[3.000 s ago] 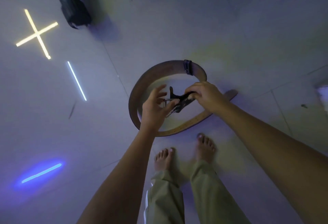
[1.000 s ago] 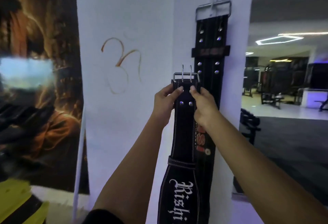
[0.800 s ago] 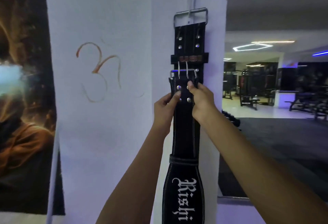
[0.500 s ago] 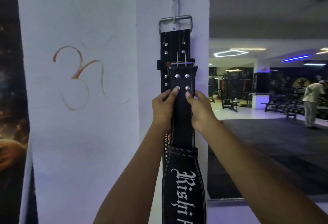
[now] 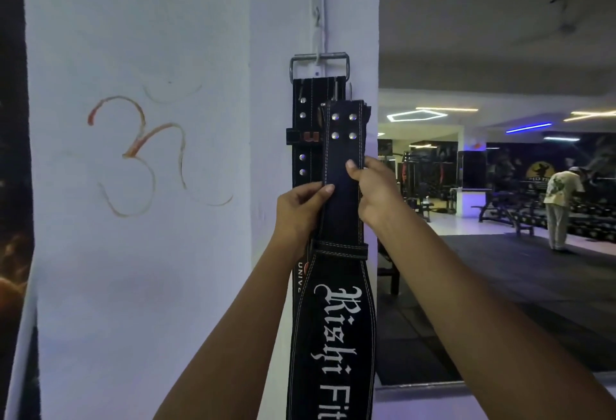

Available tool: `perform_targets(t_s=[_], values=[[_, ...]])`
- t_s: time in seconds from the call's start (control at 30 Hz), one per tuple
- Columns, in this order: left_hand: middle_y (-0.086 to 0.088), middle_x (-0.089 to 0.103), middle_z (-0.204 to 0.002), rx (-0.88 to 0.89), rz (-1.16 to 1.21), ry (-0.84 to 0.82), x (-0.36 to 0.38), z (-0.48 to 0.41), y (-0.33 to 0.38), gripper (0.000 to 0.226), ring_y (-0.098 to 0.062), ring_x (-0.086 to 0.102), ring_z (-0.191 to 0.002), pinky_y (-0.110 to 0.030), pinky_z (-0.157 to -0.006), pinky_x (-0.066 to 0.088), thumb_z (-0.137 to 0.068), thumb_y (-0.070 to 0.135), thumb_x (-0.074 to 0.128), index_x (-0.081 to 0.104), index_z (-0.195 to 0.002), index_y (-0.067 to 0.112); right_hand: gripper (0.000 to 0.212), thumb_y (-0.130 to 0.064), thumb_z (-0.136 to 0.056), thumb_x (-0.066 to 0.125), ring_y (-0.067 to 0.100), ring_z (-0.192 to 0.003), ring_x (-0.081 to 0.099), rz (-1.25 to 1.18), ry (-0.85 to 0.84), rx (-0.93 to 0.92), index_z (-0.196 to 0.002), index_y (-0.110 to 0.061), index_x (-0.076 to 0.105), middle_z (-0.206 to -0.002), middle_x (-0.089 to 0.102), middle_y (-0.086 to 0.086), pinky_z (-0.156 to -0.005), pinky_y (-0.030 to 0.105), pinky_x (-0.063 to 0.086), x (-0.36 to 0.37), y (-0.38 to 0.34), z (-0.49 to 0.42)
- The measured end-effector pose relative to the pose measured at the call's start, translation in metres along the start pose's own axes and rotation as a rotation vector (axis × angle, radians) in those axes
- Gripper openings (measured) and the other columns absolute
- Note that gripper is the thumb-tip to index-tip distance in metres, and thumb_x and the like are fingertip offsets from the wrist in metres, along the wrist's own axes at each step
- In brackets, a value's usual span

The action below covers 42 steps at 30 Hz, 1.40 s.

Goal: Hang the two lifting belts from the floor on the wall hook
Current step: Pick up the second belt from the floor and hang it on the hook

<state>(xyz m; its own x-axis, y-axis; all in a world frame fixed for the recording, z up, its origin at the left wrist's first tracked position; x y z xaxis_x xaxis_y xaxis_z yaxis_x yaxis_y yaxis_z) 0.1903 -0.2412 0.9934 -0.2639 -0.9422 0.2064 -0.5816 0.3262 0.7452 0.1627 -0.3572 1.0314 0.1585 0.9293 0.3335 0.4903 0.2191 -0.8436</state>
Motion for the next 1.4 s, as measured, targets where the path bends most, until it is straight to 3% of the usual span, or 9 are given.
perform_targets(t_s=[0.1,0.23,0.37,0.67,0.8,1.0,1.2,1.3,1.4], values=[[-0.009,0.073,-0.086,-0.068,-0.120,-0.098,-0.006,0.015,-0.014,0.021,-0.020,0.068,-0.078,-0.029,-0.071,0.057,-0.087,0.023,0.064,0.070,-0.094,0.004,0.019,-0.004,-0.091,0.052,0.020,-0.092,0.058,-0.018,0.002,-0.028,-0.106,-0.007,0.064,-0.100,0.065,0.006,-0.096,0.043,0.049,0.004,-0.011,-0.006],[-0.008,0.072,-0.091,-0.277,0.056,-0.211,-0.010,0.026,-0.028,0.031,-0.021,0.069,-0.085,-0.033,-0.080,0.058,-0.090,0.032,0.057,0.066,-0.102,0.005,0.021,-0.003,-0.090,0.053,0.016,-0.088,0.057,-0.027,-0.028,-0.033,-0.081,-0.019,0.063,-0.084,0.064,-0.004,-0.102,0.042,0.047,0.014,-0.023,-0.011],[-0.007,0.072,-0.098,-0.322,-0.120,-0.315,-0.013,0.037,-0.040,0.020,-0.021,0.070,-0.090,-0.034,-0.083,0.057,-0.088,0.024,0.061,0.064,-0.103,0.012,0.020,-0.003,-0.090,0.053,0.018,-0.088,0.056,-0.037,-0.022,-0.052,-0.106,-0.009,0.065,-0.084,0.063,-0.002,-0.101,0.044,0.048,0.022,-0.037,-0.015],[-0.013,0.072,-0.101,-0.297,-0.031,-0.273,-0.014,0.031,-0.032,0.021,-0.026,0.070,-0.091,-0.036,-0.083,0.058,-0.089,0.018,0.059,0.064,-0.107,0.007,0.027,0.000,-0.090,0.053,0.018,-0.087,0.056,-0.029,-0.032,-0.098,-0.073,-0.020,0.061,-0.079,0.063,-0.005,-0.102,0.045,0.048,0.023,-0.050,-0.015],[-0.020,0.068,-0.114,-0.427,-0.120,-0.310,-0.024,0.054,-0.068,0.038,-0.034,0.067,-0.104,-0.046,-0.092,0.053,-0.082,0.017,0.068,0.060,-0.116,0.002,0.026,-0.001,-0.089,0.054,0.019,-0.090,0.057,-0.019,-0.016,-0.102,-0.074,-0.022,0.063,-0.082,0.064,-0.005,-0.101,0.047,0.048,0.018,-0.054,-0.017],[-0.013,0.071,-0.099,-0.382,-0.094,-0.296,-0.022,0.040,-0.059,0.025,-0.026,0.070,-0.090,-0.035,-0.079,0.058,-0.085,0.015,0.065,0.064,-0.107,0.003,0.025,-0.002,-0.089,0.054,0.018,-0.094,0.057,-0.012,-0.013,-0.127,-0.076,-0.021,0.063,-0.087,0.064,-0.004,-0.102,0.047,0.048,0.018,-0.059,-0.022],[-0.014,0.070,-0.110,-0.480,-0.103,-0.393,-0.031,0.058,-0.091,0.029,-0.031,0.067,-0.104,-0.040,-0.090,0.055,-0.081,0.010,0.068,0.064,-0.110,0.009,0.026,-0.002,-0.087,0.056,0.020,-0.096,0.058,-0.012,-0.002,-0.127,-0.073,-0.022,0.064,-0.086,0.065,-0.004,-0.102,0.048,0.047,0.013,-0.055,-0.025],[-0.012,0.070,-0.104,-0.475,-0.050,-0.417,-0.034,0.053,-0.090,0.021,-0.024,0.070,-0.093,-0.033,-0.079,0.058,-0.084,0.007,0.063,0.065,-0.105,0.008,0.026,-0.002,-0.088,0.055,0.019,-0.095,0.058,-0.025,-0.004,-0.108,-0.074,-0.022,0.064,-0.087,0.065,-0.004,-0.101,0.049,0.048,0.010,-0.048,-0.026],[-0.013,0.066,-0.116,-0.372,0.012,-0.345,-0.030,0.024,-0.066,0.052,-0.024,0.067,-0.102,-0.037,-0.086,0.056,-0.073,0.031,0.072,0.060,-0.119,0.010,0.026,-0.002,-0.088,0.054,0.019,-0.095,0.059,-0.030,-0.006,-0.105,-0.074,-0.022,0.065,-0.087,0.066,-0.005,-0.102,0.048,0.047,0.008,-0.042,-0.030]])
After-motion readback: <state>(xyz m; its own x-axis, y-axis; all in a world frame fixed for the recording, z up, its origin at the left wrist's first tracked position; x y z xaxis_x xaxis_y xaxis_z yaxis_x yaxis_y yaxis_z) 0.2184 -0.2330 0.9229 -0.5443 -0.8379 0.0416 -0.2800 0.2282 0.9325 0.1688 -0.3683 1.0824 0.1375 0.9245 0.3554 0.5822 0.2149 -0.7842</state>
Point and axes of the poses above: each hand's wrist, its own z-axis away from the middle knuckle, its own x-axis out of the palm, y = z × x, the point moved 6 cm from there along -z, towards the middle knuckle
